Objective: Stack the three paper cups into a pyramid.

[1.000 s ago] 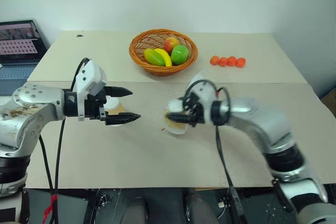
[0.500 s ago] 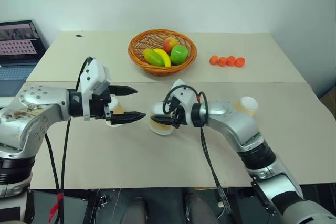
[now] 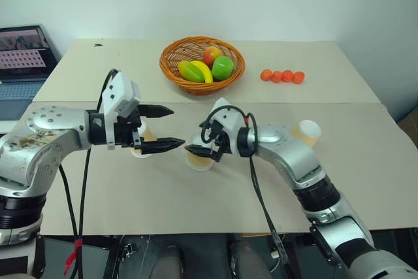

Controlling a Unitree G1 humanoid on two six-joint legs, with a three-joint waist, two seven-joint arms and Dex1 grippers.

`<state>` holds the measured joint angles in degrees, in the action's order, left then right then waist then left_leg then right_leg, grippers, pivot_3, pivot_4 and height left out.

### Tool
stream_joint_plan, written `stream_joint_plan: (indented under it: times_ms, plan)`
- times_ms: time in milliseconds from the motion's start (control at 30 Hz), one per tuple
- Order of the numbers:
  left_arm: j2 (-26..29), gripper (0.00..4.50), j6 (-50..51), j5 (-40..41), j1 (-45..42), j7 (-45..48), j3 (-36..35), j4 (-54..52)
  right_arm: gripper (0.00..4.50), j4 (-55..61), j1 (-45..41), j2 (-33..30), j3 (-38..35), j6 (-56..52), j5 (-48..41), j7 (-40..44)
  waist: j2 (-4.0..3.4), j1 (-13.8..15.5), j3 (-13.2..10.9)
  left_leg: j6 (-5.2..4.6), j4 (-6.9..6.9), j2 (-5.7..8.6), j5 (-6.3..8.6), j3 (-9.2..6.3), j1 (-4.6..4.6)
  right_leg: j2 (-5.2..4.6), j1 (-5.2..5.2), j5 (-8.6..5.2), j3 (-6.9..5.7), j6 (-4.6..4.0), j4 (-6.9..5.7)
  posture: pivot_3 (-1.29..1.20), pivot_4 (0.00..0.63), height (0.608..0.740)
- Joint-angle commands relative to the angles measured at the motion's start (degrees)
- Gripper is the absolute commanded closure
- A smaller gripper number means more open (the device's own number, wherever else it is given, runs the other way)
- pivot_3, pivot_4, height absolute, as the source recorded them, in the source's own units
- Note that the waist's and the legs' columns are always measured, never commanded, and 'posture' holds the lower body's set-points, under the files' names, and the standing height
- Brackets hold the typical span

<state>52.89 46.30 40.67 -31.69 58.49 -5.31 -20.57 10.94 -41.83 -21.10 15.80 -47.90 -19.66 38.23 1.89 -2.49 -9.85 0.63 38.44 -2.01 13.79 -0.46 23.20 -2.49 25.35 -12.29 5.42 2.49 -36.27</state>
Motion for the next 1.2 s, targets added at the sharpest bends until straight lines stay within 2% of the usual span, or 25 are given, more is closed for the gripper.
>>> stream_joint_plan:
  times_ms: [33, 133, 267, 400, 533, 667, 767, 867, 967, 1200]
  plan:
    - [0.8, 0.0, -0.4, 1.1, -1.5, 1.3, -0.9, -0.7, 0.04, 5.6, -0.1, -1.5, -8.9, -5.8, -5.8, -0.3, 0.0, 0.1, 0.0, 0.0, 0.01, 0.0, 0.0, -0.01, -0.01, -0.01, -0.02, 0.0, 0.0, 0.0, 0.01, 0.0, 0.15, 0.734]
    - [1.8, 0.0, -0.9, 0.5, -0.5, 3.0, -1.0, -0.2, 0.04, 7.1, 2.3, -5.2, -24.6, -18.7, -17.2, 0.2, 0.0, 0.3, 0.0, 0.0, 0.01, 0.0, 0.0, -0.05, -0.01, -0.01, -0.08, 0.0, -0.05, 0.0, 0.04, 0.0, 0.15, 0.734]
    - [1.1, 0.0, -1.2, 0.1, -1.1, 3.3, -0.2, 0.1, 0.04, 9.3, 5.5, -11.4, -33.8, -23.4, -22.2, 0.2, 0.0, 0.5, 0.0, 0.0, 0.02, 0.03, 0.0, -0.1, -0.02, -0.04, -0.15, 0.0, -0.09, 0.0, 0.09, 0.0, 0.15, 0.734]
    - [0.9, 0.0, -0.7, 0.7, -1.9, 4.2, 0.4, 0.1, 0.04, 8.3, 9.4, -18.4, -38.0, -19.3, -19.0, -0.8, 0.0, 0.1, 0.0, -0.01, 0.02, 0.02, 0.0, -0.08, -0.06, -0.01, -0.15, 0.0, -0.06, 0.01, 0.05, 0.0, 0.15, 0.734]
    - [0.6, 0.0, -1.5, -0.4, -3.5, 5.6, 2.2, 2.0, 0.04, 8.4, 19.6, -27.9, -43.6, -12.3, -14.0, 1.7, 0.0, 0.0, 0.0, -0.01, 0.01, 0.02, 0.0, -0.07, -0.1, 0.01, -0.18, -0.02, -0.04, 0.03, 0.04, 0.0, 0.15, 0.734]
    - [-0.5, 0.0, -1.5, -0.4, -5.1, 6.6, 3.6, 2.8, 0.04, 11.5, 27.9, -29.9, -49.3, -9.0, -13.8, 2.6, 0.01, 0.1, 0.0, -0.01, 0.07, 0.04, 0.0, -0.04, -0.06, -0.01, -0.19, -0.02, -0.01, 0.04, 0.05, 0.0, 0.15, 0.734]
    - [-0.7, 0.0, -0.4, 0.3, -6.6, 7.3, 4.2, 3.2, 0.04, 13.2, 35.4, -27.9, -53.2, -4.3, -12.7, 3.1, 0.01, -0.1, 0.0, -0.01, 0.16, 0.02, 0.01, -0.05, -0.08, 0.02, -0.24, -0.02, 0.0, 0.06, 0.02, 0.0, 0.15, 0.734]
    - [-0.8, 0.0, 0.7, 0.9, -8.5, 8.8, 5.4, 3.5, 0.04, 13.0, 41.2, -24.1, -51.8, 2.5, -9.9, 2.1, 0.02, 0.0, 0.0, -0.02, 0.27, 0.01, 0.01, -0.07, -0.08, 0.03, -0.28, -0.09, -0.02, 0.2, -0.02, 0.0, 0.15, 0.734]
    - [-1.5, 0.0, 0.4, 0.2, -9.9, 9.0, 6.0, 4.2, 0.04, 12.1, 42.9, -22.1, -48.7, 6.5, -8.4, 1.9, 0.0, -0.2, 0.0, -0.01, 0.42, 0.03, 0.01, -0.02, -0.12, 0.02, -0.33, -0.17, 0.06, 0.49, -0.05, 0.0, 0.15, 0.734]
    - [-1.8, 0.0, 1.0, 0.4, -11.9, 8.7, 6.1, 4.1, 0.04, 2.9, 38.9, -19.7, -40.3, 15.4, -3.8, 1.5, -0.01, -0.3, 0.0, 0.0, 0.39, 0.01, 0.0, 0.1, -0.99, 0.06, -1.11, -0.16, 0.17, 0.55, 0.01, 0.0, 0.15, 0.734]
